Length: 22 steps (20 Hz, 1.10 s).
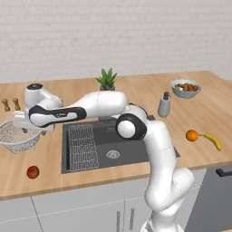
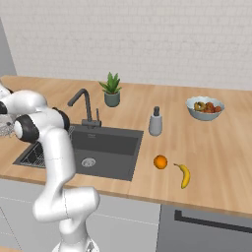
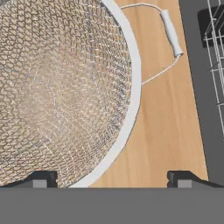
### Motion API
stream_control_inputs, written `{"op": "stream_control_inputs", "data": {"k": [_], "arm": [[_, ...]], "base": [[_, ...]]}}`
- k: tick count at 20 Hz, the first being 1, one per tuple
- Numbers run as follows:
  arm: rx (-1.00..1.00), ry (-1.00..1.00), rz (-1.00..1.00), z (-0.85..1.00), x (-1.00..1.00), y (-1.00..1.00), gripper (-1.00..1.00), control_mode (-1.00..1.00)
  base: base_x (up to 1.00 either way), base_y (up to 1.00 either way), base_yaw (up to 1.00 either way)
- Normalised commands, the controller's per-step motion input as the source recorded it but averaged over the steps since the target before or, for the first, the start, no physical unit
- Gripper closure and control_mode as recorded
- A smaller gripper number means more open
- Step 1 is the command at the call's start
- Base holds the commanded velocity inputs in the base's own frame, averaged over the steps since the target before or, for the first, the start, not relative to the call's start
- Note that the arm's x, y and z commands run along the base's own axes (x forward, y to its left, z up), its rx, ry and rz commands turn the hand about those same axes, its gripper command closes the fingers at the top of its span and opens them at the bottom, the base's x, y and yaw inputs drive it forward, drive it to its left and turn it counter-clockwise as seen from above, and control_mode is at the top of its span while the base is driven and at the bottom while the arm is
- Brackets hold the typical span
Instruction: Put the colander in the sink, put the orange, apple, banana in the colander, and turn on the sink faucet and pour water over the colander.
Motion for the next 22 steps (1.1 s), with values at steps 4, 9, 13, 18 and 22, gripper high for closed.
{"op": "stream_control_inputs", "data": {"k": [4, 9, 13, 18, 22], "arm": [[-0.02, 0.01, -0.05, -0.30, 0.15, 0.00, -1.00, -1.00], [-0.02, 0.00, -0.04, -0.43, 0.18, 0.00, -1.00, -1.00], [0.00, 0.00, -0.02, -0.17, 0.07, 0.00, -1.00, -1.00], [0.00, 0.00, 0.00, -0.26, 0.00, 0.00, -1.00, -1.00], [0.00, 0.00, -0.01, -0.44, 0.00, 0.00, -1.00, -1.00]], "base": [[0.00, 0.00, 0.00], [0.00, 0.00, 0.00], [0.00, 0.00, 0.00], [0.00, 0.00, 0.00], [0.00, 0.00, 0.00]]}}
